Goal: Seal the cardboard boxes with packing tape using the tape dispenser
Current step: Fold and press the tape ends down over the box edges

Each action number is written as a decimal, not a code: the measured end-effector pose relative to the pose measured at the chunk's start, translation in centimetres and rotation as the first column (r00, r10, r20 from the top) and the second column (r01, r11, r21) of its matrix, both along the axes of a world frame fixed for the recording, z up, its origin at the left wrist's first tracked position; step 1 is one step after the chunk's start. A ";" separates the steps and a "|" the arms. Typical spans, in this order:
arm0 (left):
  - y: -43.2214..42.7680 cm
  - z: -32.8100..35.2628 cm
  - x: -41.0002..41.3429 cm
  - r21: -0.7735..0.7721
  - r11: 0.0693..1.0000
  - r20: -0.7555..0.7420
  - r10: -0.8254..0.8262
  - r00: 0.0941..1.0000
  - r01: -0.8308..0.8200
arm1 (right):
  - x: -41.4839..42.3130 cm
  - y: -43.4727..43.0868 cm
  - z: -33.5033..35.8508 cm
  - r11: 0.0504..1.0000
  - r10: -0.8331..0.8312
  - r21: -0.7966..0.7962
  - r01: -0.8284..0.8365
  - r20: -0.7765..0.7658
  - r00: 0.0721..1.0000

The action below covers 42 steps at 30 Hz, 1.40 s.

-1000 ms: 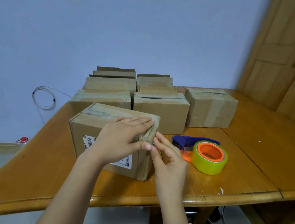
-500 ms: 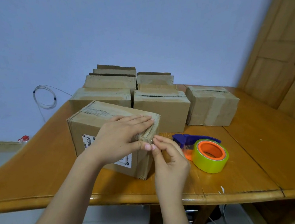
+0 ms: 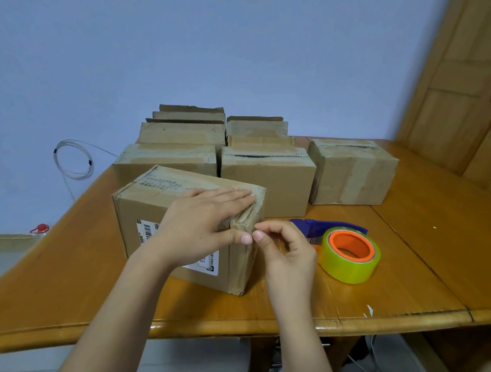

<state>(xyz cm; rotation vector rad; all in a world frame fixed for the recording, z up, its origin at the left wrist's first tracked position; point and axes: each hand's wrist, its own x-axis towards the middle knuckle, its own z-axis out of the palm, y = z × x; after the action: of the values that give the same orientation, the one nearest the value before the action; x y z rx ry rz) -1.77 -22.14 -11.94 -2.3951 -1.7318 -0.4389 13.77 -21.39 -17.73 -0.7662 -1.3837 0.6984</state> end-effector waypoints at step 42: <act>-1.6 1.2 -0.1 -0.082 0.993 0.233 -0.061 0.970 0.083 | 2.1 5.9 2.5 0.958 0.279 -0.054 -0.281 0.389 0.878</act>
<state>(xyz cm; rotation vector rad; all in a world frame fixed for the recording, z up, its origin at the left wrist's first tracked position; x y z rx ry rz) -1.82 -23.70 -10.70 -2.5665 -1.7951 -0.6880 15.88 -15.48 -15.26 -0.7347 -1.8910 0.7930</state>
